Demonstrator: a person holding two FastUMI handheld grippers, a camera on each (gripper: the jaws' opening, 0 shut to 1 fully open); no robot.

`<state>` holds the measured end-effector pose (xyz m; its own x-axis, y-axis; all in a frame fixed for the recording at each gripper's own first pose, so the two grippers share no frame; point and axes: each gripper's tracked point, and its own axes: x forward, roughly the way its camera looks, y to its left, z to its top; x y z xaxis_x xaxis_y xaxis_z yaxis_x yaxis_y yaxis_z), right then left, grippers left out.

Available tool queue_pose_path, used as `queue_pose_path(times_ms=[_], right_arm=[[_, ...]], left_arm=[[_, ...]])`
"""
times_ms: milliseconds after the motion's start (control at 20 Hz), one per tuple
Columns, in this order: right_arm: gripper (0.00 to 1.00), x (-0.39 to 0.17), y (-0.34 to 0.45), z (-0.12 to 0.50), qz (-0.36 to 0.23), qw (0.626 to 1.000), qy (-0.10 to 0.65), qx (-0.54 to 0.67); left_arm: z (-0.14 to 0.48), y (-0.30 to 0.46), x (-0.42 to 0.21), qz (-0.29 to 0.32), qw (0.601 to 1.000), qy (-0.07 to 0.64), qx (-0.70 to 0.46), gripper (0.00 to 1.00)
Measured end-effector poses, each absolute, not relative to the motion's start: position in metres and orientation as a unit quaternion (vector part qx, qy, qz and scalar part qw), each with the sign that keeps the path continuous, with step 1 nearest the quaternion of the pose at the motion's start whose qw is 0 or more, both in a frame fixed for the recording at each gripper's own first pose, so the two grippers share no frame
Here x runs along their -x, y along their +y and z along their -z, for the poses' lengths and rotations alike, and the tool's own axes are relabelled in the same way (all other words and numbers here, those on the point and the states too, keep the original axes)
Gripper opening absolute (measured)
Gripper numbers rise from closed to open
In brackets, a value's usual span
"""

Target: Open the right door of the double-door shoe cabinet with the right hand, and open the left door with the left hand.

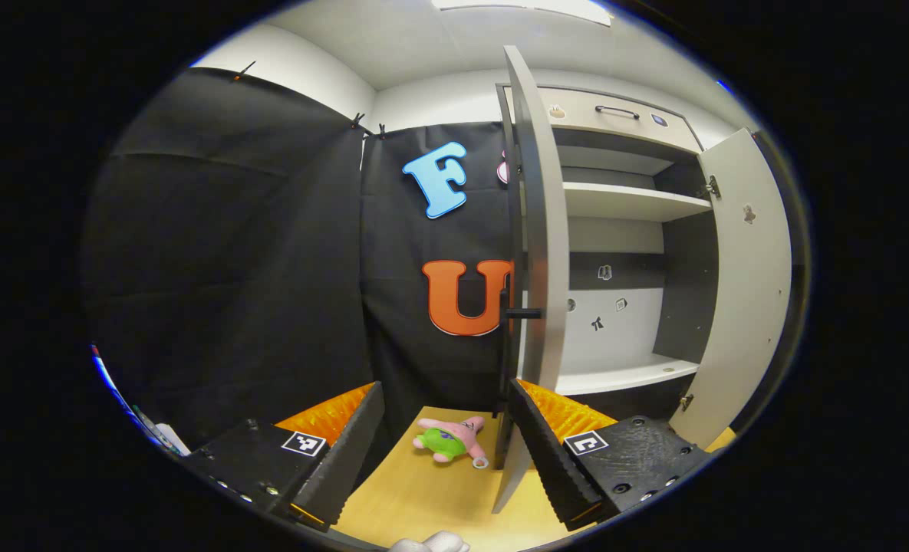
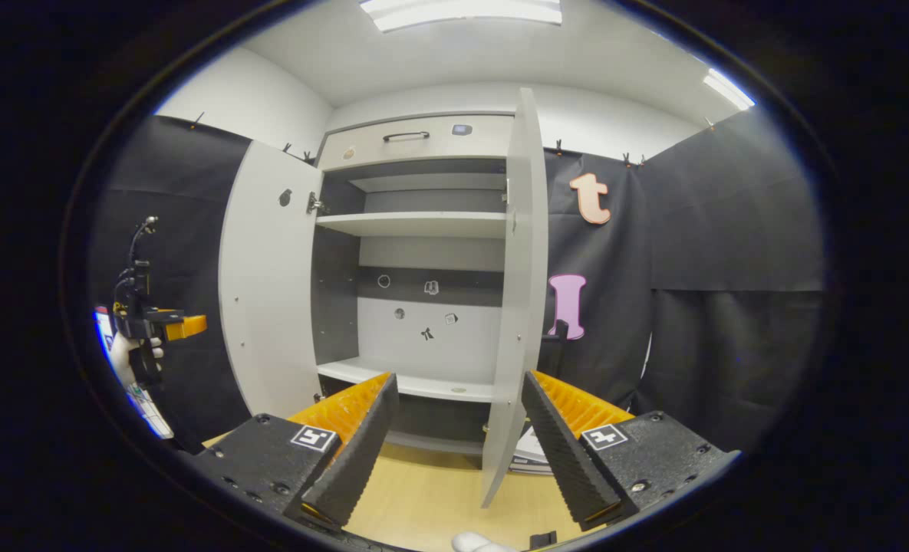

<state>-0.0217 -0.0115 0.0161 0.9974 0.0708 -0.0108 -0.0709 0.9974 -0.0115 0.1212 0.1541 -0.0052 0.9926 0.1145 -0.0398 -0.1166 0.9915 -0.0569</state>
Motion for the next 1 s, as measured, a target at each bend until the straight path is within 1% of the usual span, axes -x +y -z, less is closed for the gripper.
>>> queue_pose_path(times_ms=[50, 100, 150, 250, 300, 450, 500, 550, 600, 650, 700, 750, 800, 950, 1000], right_arm=[[0.97, 0.021, -0.014, -0.016, -0.030, 0.999, 0.005, 0.007], [1.00, 0.021, -0.015, -0.016, -0.027, 1.000, 0.007, 0.007], [0.97, 0.021, -0.015, -0.015, -0.024, 1.000, 0.009, 0.007], [0.97, 0.021, -0.014, -0.016, -0.023, 1.000, 0.009, 0.006], [1.00, 0.021, -0.013, -0.018, -0.022, 1.000, 0.007, 0.006], [0.97, 0.019, -0.008, -0.020, -0.018, 1.000, 0.004, 0.007], [0.97, 0.018, -0.006, -0.020, -0.016, 1.000, 0.003, 0.006], [1.00, 0.019, -0.003, -0.020, -0.019, 1.000, 0.002, 0.004], [0.97, 0.018, 0.002, -0.020, -0.022, 1.000, 0.003, 0.003], [0.97, 0.018, 0.005, -0.018, -0.022, 1.000, 0.003, 0.003], [1.00, 0.017, 0.008, -0.018, -0.023, 1.000, 0.004, 0.005], [1.00, 0.018, 0.010, -0.016, -0.024, 1.000, 0.004, 0.006], [0.97, 0.017, 0.013, -0.015, -0.024, 1.000, 0.005, 0.008], [0.97, 0.015, 0.021, -0.007, -0.026, 1.000, 0.012, 0.010], [1.00, 0.015, 0.022, -0.004, -0.024, 1.000, 0.014, 0.008]], left_arm=[[-0.003, 0.145, -0.115, -0.055, 0.998, 0.012, 0.031, 0.96], [-0.009, 0.135, -0.110, -0.052, 0.998, 0.007, 0.030, 0.96], [-0.014, 0.124, -0.106, -0.048, 0.998, 0.006, 0.027, 0.95], [-0.024, 0.101, -0.098, -0.037, 0.999, 0.002, 0.025, 0.95], [-0.028, 0.088, -0.094, -0.031, 0.999, 0.001, 0.024, 0.95], [-0.037, 0.052, -0.081, -0.017, 0.999, -0.003, 0.027, 0.95], [-0.037, 0.041, -0.078, -0.011, 1.000, -0.002, 0.026, 0.84], [-0.034, 0.033, -0.076, -0.013, 1.000, 0.003, 0.022, 0.84], [-0.033, 0.026, -0.073, -0.014, 1.000, 0.003, 0.015, 0.95], [-0.031, 0.019, -0.071, -0.016, 1.000, 0.005, 0.010, 0.95], [-0.027, 0.011, -0.068, -0.015, 1.000, 0.005, 0.011, 0.94], [-0.027, 0.002, -0.067, -0.009, 1.000, 0.005, 0.016, 0.95], [-0.027, -0.007, -0.065, -0.004, 1.000, 0.005, 0.019, 0.95], [-0.020, -0.023, -0.060, 0.004, 1.000, 0.007, 0.023, 0.95], [-0.017, -0.028, -0.059, 0.011, 1.000, 0.006, 0.023, 0.95]])
